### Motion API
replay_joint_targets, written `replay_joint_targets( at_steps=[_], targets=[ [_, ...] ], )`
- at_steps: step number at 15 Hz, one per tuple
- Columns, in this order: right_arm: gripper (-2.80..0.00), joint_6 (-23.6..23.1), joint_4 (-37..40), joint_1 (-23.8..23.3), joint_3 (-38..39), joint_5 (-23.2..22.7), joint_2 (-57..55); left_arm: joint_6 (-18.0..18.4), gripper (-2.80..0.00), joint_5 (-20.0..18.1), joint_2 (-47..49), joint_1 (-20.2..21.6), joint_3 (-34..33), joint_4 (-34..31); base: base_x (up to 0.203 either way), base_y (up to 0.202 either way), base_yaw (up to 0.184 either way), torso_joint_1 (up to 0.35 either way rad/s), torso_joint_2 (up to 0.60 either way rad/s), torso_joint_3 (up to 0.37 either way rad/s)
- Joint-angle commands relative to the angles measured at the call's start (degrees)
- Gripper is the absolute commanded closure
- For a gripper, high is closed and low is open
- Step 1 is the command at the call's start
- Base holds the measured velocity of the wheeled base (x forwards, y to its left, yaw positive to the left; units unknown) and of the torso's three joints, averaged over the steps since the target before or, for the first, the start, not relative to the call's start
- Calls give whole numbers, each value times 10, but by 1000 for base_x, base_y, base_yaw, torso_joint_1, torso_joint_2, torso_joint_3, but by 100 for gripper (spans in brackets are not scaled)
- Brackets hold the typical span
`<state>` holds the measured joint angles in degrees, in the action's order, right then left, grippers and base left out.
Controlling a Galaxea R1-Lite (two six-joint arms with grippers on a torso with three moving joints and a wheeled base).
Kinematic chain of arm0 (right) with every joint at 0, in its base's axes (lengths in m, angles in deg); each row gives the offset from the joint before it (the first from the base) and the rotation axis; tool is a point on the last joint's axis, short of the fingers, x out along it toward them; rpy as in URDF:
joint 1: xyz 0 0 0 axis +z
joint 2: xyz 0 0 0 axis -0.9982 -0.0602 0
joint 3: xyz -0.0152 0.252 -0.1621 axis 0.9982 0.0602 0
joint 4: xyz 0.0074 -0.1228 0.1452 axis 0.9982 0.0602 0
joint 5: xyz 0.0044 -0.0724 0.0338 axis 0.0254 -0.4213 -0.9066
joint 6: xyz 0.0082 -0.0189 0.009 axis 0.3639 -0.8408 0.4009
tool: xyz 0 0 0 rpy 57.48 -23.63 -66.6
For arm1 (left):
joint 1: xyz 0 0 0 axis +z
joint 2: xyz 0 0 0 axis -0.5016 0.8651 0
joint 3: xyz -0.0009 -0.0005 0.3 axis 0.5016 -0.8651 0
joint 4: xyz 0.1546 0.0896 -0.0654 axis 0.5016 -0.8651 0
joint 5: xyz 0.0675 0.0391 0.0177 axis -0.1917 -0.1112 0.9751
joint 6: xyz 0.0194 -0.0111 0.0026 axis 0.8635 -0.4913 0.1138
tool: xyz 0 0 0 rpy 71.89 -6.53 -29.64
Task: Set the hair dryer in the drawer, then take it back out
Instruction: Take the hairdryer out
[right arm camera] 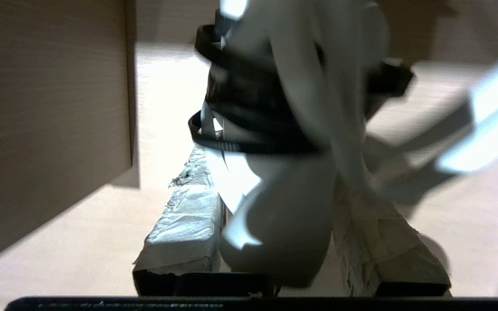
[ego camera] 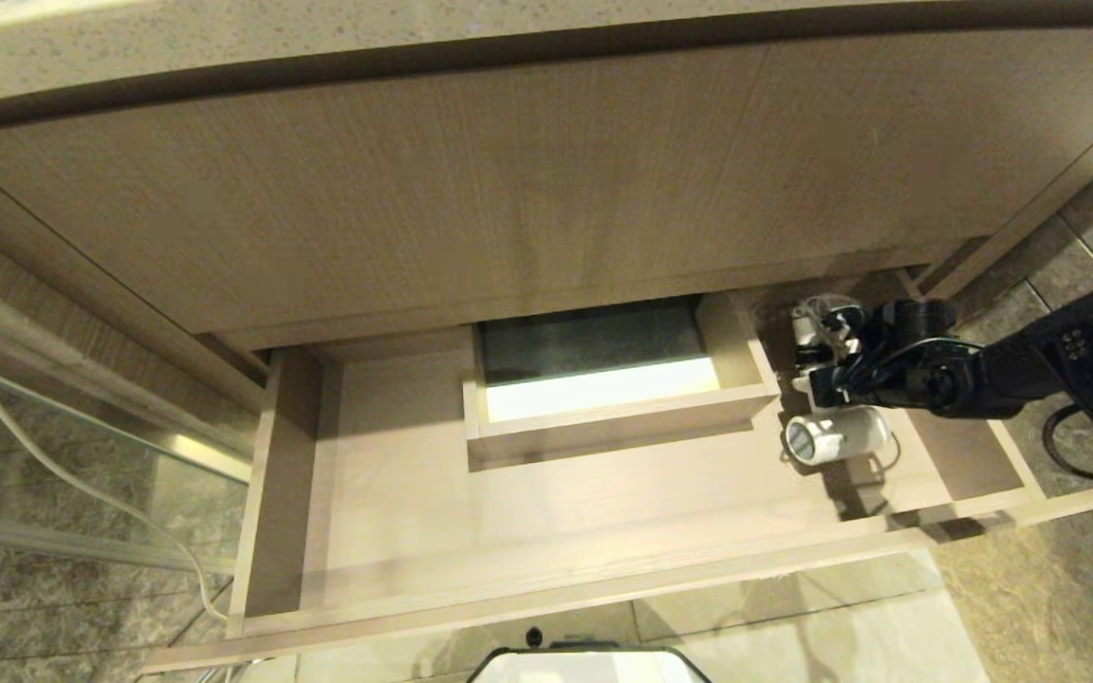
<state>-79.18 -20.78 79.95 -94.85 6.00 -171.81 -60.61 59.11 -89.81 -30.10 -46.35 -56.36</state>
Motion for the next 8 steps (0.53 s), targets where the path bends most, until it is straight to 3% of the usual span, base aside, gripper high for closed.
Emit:
replay_joint_targets(
  at_steps=[1,8],
  targets=[
    [0,0,-1,-13,41,-1,64,0,0,0,0,0,-1,0,0,0,0,0,0,0],
    [0,0,2,-40,119,-2,149,0,0,0,0,0,-1,0,0,0,0,0,0,0]
  ],
)
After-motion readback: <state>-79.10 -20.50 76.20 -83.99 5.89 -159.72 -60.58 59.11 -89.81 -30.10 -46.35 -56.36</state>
